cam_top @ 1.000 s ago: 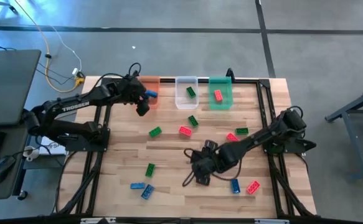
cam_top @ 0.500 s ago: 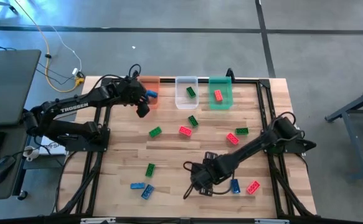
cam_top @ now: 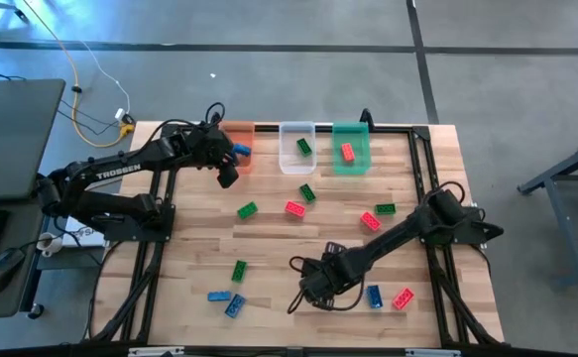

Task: Sort & place blocks by color
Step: Put the orange game piece into the bin

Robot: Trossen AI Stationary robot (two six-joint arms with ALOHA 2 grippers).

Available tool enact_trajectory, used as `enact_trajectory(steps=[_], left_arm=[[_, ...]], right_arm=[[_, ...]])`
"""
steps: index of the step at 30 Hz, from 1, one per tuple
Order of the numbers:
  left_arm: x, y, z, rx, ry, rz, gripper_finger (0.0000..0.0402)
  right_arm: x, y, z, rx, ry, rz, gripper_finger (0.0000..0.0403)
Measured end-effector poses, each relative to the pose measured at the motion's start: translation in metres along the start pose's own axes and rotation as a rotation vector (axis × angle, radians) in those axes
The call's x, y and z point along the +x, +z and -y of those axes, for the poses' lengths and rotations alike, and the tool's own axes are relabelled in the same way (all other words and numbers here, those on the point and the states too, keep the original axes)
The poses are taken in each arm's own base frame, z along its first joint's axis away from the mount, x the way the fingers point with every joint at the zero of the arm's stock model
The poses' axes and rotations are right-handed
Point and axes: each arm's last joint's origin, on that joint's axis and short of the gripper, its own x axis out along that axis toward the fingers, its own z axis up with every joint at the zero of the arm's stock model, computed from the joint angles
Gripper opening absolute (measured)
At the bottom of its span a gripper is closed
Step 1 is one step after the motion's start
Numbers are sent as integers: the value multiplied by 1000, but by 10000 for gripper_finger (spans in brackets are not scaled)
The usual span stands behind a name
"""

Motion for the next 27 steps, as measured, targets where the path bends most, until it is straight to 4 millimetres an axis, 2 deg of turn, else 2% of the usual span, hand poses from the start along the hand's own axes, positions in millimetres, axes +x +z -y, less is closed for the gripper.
enact_trajectory(steps=[7,14,17,20,26,27], left_arm=[[0,0,0,2,0,-2,227],[0,0,0,3,0,-3,227],[0,0,0,3,0,-3,227],[0,0,0,11,0,-4,227],[0,-1,0,19,0,-7,227],[0,-1,0,19,0,-8,227]], right_arm=[[16,1,1,5,-4,-48,250],[19,3,3,-3,-9,-57,248],[20,3,5,1,6,-72,234],[25,4,5,3,33,-109,198],[28,7,9,-16,65,-141,72],[27,8,10,-22,68,-140,64]])
